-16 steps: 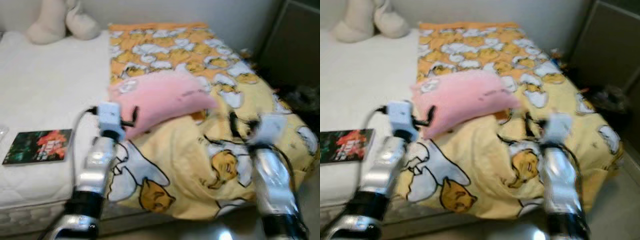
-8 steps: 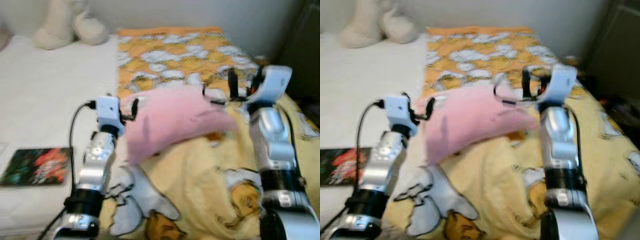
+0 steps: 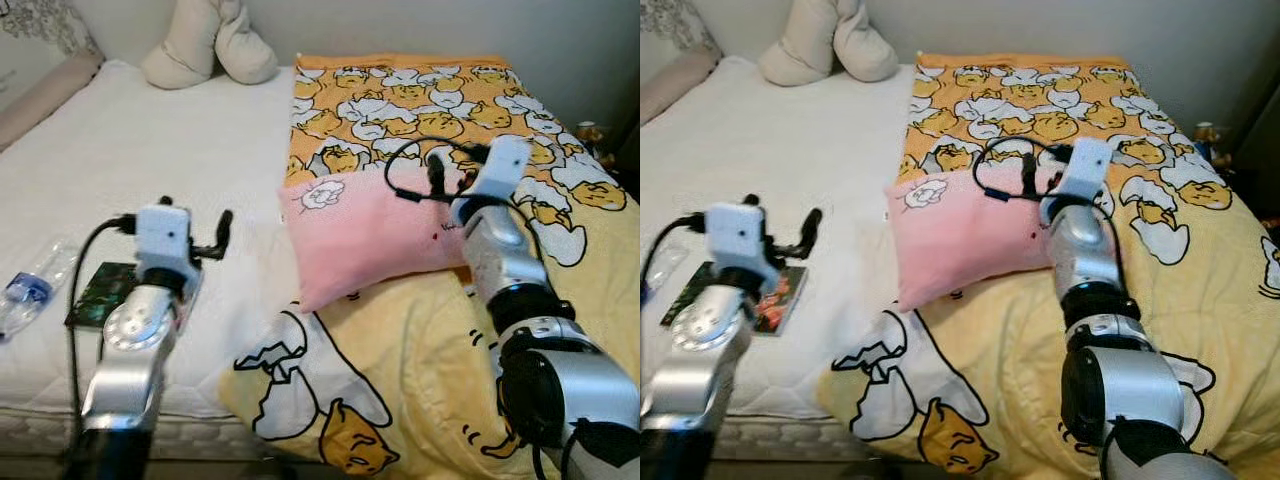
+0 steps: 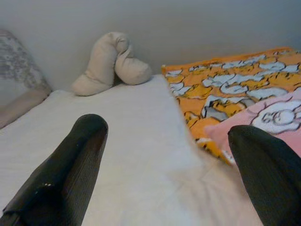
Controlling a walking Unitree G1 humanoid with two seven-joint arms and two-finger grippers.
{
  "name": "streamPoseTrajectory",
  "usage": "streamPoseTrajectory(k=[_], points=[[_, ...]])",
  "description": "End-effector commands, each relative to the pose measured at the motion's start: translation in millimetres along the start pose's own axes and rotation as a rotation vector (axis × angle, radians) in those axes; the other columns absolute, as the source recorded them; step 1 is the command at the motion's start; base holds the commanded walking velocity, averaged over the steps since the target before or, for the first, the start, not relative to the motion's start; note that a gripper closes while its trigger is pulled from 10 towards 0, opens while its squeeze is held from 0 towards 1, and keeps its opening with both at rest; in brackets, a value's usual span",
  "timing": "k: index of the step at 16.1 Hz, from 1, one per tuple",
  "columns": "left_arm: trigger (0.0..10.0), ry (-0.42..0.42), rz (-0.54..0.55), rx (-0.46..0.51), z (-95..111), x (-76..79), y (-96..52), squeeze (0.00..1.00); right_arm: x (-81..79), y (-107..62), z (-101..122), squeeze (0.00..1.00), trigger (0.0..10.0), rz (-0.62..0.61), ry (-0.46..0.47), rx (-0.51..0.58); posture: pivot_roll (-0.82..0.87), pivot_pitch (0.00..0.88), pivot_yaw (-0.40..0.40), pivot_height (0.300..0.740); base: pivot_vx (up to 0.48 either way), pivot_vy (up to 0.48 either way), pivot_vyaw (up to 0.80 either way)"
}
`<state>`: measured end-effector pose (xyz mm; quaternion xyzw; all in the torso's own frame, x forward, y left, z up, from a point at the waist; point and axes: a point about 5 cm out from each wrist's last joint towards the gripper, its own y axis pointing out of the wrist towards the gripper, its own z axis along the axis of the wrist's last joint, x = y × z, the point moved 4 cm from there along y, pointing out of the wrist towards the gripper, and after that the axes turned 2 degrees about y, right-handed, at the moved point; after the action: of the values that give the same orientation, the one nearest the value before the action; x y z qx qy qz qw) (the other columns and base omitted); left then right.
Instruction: Clean up the room
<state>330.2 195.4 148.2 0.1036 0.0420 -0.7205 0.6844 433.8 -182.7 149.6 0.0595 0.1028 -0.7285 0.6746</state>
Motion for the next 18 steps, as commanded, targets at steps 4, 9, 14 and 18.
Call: streamPoseTrajectory(k=[4,9,14,18], points=[[10.0,0.037,0.015,-0.015,8.9,-12.4,-11.5,0.00,2.7,-1.9,-25.3,0.00,10.0,-0.127,0.009,-0.113,0.22,0.054,0.043,0.740,0.000,0.000,0.00],[10.0,0.045,0.007,-0.038,12.2,-12.7,-17.7,0.00,13.7,-9.4,-53.9,0.00,10.0,-0.100,-0.094,-0.262,0.24,0.082,0.051,0.740,0.000,0.000,0.00],[10.0,0.081,0.044,-0.043,19.0,-24.7,-28.1,0.00,-6.1,-9.2,-58.9,0.00,10.0,0.005,-0.059,-0.278,0.29,0.103,0.034,0.740,0.000,0.000,0.00],[10.0,0.079,0.079,-0.050,18.7,-26.9,-33.6,0.00,-20.6,-4.6,-45.5,0.00,10.0,0.072,-0.158,-0.205,0.31,0.093,-0.012,0.740,0.000,0.000,0.00]])
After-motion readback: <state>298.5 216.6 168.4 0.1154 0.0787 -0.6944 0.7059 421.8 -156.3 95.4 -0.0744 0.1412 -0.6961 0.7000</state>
